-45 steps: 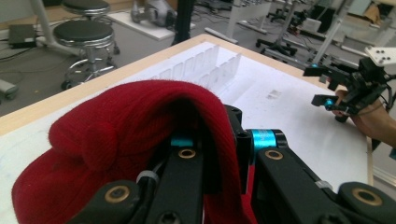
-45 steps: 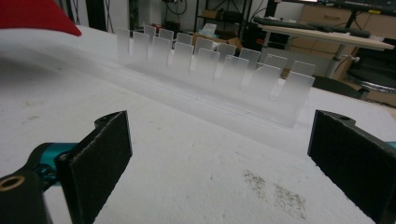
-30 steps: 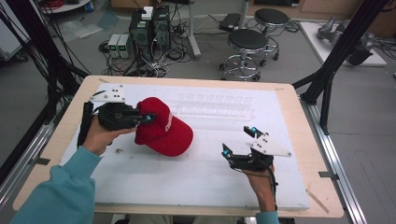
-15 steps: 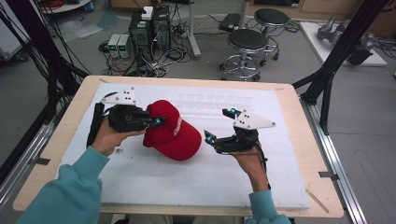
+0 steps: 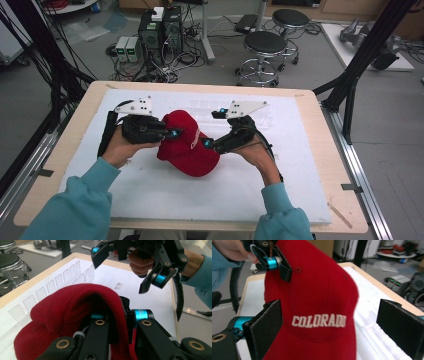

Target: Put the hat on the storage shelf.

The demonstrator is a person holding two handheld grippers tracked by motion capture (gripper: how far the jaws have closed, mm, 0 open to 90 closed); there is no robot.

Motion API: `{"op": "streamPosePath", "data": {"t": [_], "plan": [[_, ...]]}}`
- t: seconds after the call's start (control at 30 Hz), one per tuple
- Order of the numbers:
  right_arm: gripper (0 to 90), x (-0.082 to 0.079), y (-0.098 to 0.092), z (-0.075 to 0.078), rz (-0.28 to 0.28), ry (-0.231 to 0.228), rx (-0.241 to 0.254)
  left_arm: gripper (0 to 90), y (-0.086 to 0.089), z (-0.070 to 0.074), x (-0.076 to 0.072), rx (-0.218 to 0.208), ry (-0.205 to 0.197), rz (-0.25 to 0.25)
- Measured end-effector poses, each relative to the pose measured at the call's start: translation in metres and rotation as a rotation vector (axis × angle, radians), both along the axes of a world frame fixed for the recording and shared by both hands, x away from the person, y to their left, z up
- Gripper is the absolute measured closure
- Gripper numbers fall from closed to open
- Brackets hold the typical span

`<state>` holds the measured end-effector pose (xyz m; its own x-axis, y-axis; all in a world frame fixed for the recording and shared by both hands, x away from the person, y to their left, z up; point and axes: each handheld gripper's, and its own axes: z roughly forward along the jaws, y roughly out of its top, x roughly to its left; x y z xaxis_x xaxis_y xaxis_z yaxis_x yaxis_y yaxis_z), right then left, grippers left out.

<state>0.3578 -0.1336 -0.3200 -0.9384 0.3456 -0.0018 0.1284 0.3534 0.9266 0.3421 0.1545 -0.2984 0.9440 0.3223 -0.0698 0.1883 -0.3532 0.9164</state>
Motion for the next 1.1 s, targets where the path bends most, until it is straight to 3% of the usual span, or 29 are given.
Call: {"op": "streamPosePath", "data": {"t": [0.17, 0.4, 0.47, 0.6, 0.77, 0.87, 0.9, 0.93, 0.97, 1.03, 1.07, 1.1], "plan": [[6.7, 0.005, 0.012, -0.004, 0.036, 0.016, -0.034, 86.8, -0.006, 0.007, -0.002, -0.007, -0.016, -0.027], [6.7, 0.005, 0.021, -0.001, 0.08, 0.018, -0.023, 86.7, -0.013, 0.009, -0.007, 0.007, -0.031, -0.066], [15.4, 0.004, 0.02, 0.0, 0.098, 0.02, -0.015, 86.7, -0.014, 0.009, -0.007, 0.005, -0.033, -0.074], [22.6, 0.003, 0.019, 0.001, 0.117, 0.01, -0.029, 86.7, -0.014, 0.009, -0.008, 0.003, -0.037, -0.082], [27.7, 0.005, 0.019, 0.001, 0.139, 0.033, -0.024, 86.7, -0.014, 0.01, -0.009, 0.005, -0.055, -0.085], [42.8, 0.004, 0.019, 0.003, 0.162, 0.02, -0.026, 86.7, -0.014, 0.01, -0.009, 0.003, -0.061, -0.081], [42.8, 0.004, 0.019, 0.003, 0.162, 0.02, -0.026, 86.7, -0.013, 0.01, -0.008, 0.0, -0.062, -0.08], [49.8, 0.002, 0.019, 0.004, 0.162, 0.016, -0.027, 86.7, -0.013, 0.011, -0.008, 0.0, -0.062, -0.08], [49.8, 0.002, 0.019, 0.004, 0.162, 0.016, -0.027, 86.7, -0.013, 0.011, -0.008, -0.002, -0.06, -0.078], [58.3, 0.002, 0.02, 0.005, 0.165, 0.021, -0.03, 86.6, -0.012, 0.011, -0.008, 0.002, -0.068, -0.071], [69.3, -0.001, 0.022, 0.006, 0.17, 0.015, -0.028, 86.6, -0.012, 0.011, -0.007, -0.005, -0.062, -0.064], [73.5, -0.003, 0.022, 0.007, 0.165, 0.003, -0.033, 86.4, -0.01, 0.011, -0.006, -0.003, -0.065, -0.064]]}}
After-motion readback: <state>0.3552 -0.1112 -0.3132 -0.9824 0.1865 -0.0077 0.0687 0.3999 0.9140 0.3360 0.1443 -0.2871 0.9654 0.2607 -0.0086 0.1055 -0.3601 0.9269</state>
